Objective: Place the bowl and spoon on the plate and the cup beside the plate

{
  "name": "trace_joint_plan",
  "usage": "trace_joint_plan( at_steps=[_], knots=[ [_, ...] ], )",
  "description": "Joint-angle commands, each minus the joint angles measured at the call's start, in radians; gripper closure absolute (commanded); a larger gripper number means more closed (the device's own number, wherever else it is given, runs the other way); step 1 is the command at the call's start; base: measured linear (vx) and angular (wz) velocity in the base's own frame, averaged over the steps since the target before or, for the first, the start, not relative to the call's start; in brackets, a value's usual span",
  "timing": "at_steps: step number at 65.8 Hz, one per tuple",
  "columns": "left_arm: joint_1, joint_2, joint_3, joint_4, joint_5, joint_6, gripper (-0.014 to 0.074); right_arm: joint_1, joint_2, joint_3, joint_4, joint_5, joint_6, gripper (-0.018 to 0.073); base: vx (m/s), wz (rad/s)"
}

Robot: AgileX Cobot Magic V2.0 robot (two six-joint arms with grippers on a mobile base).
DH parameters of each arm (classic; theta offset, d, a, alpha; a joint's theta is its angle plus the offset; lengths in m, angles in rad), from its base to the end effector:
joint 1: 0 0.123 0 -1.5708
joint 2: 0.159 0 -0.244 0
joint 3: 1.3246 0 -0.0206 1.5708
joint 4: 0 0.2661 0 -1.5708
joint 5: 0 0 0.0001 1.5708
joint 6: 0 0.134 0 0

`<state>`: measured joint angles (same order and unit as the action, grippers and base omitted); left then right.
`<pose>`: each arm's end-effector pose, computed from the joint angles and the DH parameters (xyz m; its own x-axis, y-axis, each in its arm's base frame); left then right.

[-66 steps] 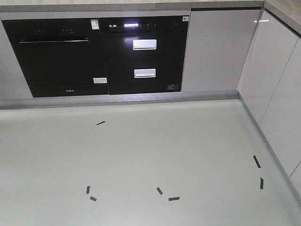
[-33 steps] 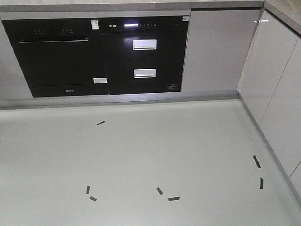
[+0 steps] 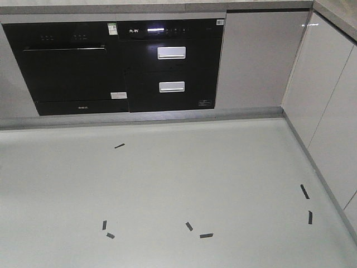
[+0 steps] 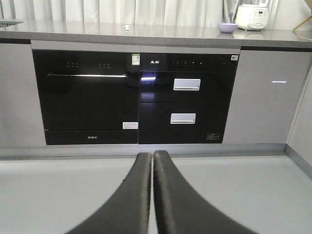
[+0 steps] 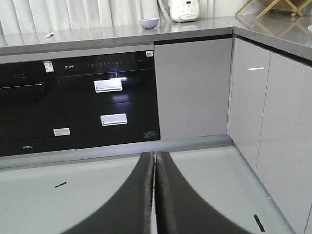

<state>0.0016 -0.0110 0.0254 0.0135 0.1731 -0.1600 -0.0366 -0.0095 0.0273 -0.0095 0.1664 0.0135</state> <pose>0.1559 0.0006 0.1854 -0.0985 -0.1463 -0.9843 -0.0185 0.9892 -0.1452 0.1560 -0.0059 0.1853 -0.0966 0.0077 -0.9953 0.0386 0.9992 0.0040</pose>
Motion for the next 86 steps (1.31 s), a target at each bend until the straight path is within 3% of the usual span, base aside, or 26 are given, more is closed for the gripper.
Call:
trace_joint_plan(
  at_steps=[1, 86],
  knots=[
    [0.0, -0.017, 0.03, 0.0, -0.07, -0.01, 0.0602, 0.001, -0.014, 0.016, -0.011, -0.071, -0.001, 0.0564, 0.0, 0.0],
    [0.0, -0.017, 0.03, 0.0, -0.07, -0.01, 0.0602, 0.001, -0.014, 0.016, -0.011, -0.072, -0.001, 0.0564, 0.04, -0.01]
  ],
)
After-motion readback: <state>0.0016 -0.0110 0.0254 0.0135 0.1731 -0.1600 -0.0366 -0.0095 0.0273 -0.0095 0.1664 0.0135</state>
